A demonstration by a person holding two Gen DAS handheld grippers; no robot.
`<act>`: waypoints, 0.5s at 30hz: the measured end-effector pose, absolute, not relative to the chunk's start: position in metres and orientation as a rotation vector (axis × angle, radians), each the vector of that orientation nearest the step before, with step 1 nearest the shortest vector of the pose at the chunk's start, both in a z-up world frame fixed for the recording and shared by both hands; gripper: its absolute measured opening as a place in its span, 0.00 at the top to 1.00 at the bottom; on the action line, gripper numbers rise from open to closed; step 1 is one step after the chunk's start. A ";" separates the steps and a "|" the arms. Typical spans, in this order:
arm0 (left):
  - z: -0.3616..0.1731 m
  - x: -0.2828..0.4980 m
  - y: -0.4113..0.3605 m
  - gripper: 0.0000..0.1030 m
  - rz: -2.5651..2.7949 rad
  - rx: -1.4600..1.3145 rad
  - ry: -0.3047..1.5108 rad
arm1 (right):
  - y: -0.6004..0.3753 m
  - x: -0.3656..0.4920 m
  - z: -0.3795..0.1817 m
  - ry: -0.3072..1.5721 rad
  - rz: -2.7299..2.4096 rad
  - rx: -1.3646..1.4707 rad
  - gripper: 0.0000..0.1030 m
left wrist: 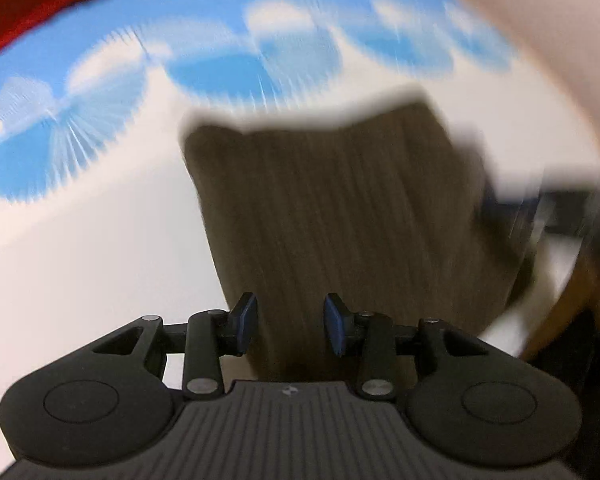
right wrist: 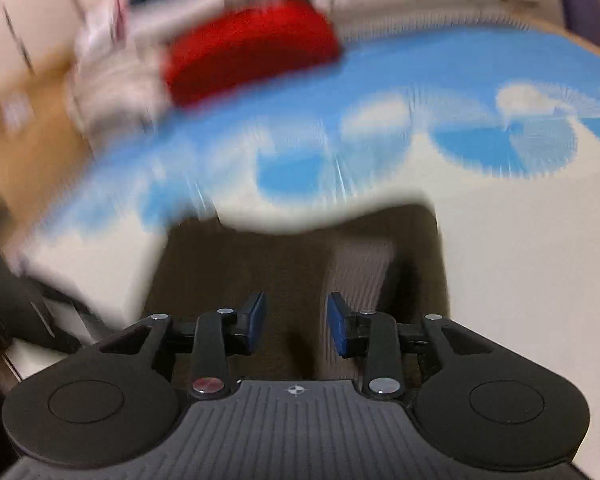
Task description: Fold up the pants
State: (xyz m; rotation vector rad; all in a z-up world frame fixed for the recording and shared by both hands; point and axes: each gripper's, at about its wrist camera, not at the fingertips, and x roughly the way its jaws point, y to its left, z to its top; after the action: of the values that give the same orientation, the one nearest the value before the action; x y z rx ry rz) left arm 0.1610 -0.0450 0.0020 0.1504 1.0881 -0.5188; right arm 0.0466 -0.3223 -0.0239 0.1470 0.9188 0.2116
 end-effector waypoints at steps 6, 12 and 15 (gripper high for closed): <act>0.019 0.189 -0.044 0.84 -0.403 0.048 0.906 | -0.323 0.047 -0.025 0.906 0.228 0.120 0.67; -0.021 0.219 -0.058 0.88 -0.308 0.101 0.984 | -0.336 0.041 -0.011 0.798 0.262 0.208 0.66; -0.034 0.235 -0.061 0.87 -0.286 0.107 1.006 | -0.338 0.045 -0.008 0.759 0.220 0.213 0.59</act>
State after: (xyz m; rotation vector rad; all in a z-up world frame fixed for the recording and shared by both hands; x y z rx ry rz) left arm 0.2350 -0.0610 -0.0337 0.1074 1.0055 -0.2863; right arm 0.0447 -0.3376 -0.0084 0.2128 0.7590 0.2204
